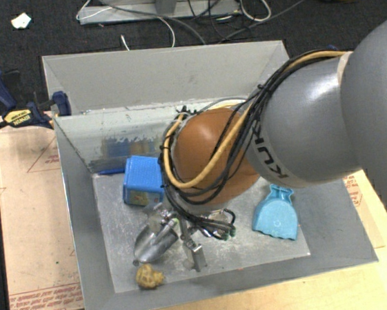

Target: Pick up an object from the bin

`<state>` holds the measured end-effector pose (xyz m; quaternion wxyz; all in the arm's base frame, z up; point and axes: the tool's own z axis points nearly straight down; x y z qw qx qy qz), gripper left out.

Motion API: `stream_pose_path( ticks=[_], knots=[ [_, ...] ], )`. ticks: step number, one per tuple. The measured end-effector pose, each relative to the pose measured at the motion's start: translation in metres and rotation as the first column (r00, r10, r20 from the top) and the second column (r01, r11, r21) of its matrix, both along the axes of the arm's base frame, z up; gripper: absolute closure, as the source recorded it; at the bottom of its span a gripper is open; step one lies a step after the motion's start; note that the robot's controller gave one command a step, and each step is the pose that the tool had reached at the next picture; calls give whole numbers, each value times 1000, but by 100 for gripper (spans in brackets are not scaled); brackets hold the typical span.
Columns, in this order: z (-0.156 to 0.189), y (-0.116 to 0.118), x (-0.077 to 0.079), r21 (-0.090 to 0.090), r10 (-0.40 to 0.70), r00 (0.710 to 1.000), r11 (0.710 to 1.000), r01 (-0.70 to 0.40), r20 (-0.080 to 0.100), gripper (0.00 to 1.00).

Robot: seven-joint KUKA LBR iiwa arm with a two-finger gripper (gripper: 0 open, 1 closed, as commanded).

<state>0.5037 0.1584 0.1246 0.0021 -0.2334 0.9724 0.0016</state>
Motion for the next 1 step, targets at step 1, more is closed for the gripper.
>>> stream_pose_path(
  ticks=[1],
  knots=[
    [-16, -5, 17, -2, 75, 997, 997, -75, -4, 0]
  ],
)
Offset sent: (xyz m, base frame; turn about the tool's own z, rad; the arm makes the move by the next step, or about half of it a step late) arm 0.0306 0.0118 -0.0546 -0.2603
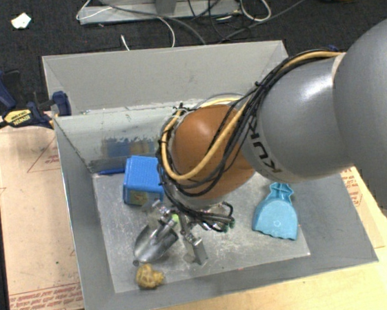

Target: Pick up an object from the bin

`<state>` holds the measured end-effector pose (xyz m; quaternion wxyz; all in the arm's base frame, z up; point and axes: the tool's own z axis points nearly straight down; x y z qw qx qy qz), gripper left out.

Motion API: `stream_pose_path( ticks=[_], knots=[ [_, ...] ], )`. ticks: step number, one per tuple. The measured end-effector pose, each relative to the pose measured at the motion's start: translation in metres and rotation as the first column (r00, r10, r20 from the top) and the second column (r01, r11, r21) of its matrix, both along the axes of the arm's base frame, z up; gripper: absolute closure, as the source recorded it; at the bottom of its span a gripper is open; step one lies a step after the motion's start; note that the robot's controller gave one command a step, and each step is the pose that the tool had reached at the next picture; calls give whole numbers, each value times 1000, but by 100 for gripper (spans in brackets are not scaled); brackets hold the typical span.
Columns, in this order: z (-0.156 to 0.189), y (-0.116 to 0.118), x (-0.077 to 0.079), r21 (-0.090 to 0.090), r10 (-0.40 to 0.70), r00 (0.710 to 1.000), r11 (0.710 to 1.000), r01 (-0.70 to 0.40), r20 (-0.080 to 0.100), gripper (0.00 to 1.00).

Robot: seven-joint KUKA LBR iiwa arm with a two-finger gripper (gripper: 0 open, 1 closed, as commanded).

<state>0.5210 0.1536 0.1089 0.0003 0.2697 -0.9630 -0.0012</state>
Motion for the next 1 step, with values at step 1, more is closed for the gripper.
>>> stream_pose_path(
  ticks=[1],
  knots=[
    [-29, 13, 11, 1, 141, 990, 990, -141, 6, 0]
  ],
)
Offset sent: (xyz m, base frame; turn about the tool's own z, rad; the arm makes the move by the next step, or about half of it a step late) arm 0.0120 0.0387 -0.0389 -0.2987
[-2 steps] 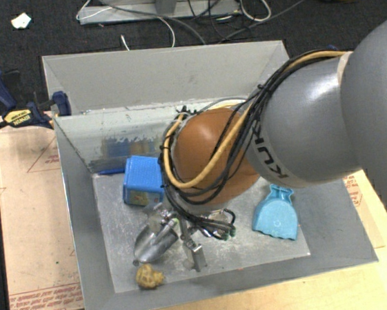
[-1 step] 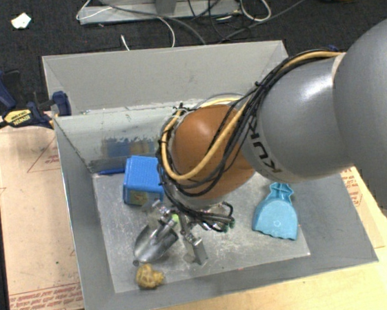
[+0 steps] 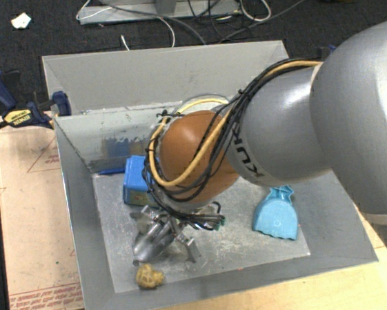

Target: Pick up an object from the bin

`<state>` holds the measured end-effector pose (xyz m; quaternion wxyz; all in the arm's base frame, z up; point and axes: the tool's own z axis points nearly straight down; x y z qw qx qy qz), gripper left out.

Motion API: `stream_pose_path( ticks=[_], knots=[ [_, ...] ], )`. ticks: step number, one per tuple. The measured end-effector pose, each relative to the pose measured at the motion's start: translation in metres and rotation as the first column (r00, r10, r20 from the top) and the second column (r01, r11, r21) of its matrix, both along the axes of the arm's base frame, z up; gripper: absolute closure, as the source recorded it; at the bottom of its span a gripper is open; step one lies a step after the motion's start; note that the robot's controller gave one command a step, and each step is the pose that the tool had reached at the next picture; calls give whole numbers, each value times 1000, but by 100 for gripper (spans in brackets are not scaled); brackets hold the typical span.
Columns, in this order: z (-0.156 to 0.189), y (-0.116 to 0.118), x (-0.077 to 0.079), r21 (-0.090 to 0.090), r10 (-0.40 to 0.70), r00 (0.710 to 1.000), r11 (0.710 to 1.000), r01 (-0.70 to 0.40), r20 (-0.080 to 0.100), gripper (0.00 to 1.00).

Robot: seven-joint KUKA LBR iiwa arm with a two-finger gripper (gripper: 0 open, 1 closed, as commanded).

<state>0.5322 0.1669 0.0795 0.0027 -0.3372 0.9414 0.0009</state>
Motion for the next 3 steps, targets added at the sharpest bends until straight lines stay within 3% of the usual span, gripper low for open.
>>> stream_pose_path(
  ticks=[1, 3],
  knots=[
    [-10, 26, 1, 3, 152, 988, 988, -152, -5, 100],
    [8, 26, 0, 2, 150, 989, 989, -150, -7, 100]
  ],
)
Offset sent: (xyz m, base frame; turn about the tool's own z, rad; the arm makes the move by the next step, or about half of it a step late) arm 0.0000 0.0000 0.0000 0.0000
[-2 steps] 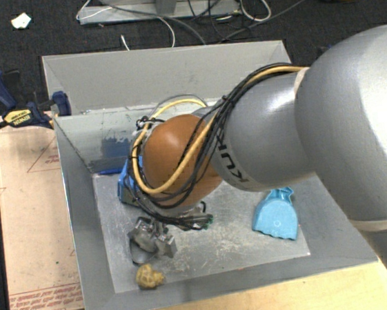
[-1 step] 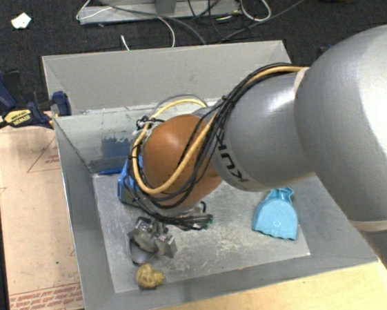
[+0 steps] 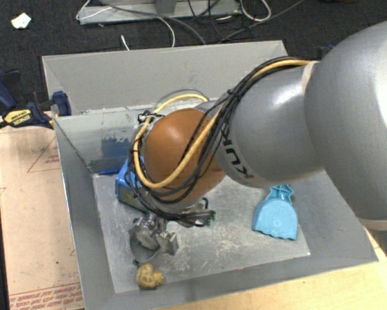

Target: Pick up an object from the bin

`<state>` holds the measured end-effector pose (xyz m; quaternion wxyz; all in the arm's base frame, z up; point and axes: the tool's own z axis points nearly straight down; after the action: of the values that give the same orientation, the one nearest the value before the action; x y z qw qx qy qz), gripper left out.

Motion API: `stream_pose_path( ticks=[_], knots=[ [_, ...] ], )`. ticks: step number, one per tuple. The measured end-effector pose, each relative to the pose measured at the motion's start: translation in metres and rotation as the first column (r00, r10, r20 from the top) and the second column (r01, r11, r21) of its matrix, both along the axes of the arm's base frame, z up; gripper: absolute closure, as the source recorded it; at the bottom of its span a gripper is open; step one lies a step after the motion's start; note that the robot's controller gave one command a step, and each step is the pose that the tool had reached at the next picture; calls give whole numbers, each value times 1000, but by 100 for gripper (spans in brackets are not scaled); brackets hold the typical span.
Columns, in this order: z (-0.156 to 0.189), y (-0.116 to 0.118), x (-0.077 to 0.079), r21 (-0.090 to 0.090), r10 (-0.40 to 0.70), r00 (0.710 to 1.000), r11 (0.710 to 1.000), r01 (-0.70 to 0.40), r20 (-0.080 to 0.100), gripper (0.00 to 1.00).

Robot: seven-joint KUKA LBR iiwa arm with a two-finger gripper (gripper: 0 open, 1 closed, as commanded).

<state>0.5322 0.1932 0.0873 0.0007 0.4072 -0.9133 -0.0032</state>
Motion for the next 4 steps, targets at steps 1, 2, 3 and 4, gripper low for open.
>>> stream_pose_path(
  ticks=[1, 2, 3, 4],
  knots=[
    [13, 0, 1, 1, -1, 1000, 1000, 1, 3, 100],
    [15, 1, 1, 2, -2, 1000, 1000, 2, 3, 100],
    [21, 0, 0, 2, -3, 1000, 1000, 3, 1, 100],
    [53, 0, -2, 0, -4, 1000, 1000, 4, -7, 100]
  ],
)
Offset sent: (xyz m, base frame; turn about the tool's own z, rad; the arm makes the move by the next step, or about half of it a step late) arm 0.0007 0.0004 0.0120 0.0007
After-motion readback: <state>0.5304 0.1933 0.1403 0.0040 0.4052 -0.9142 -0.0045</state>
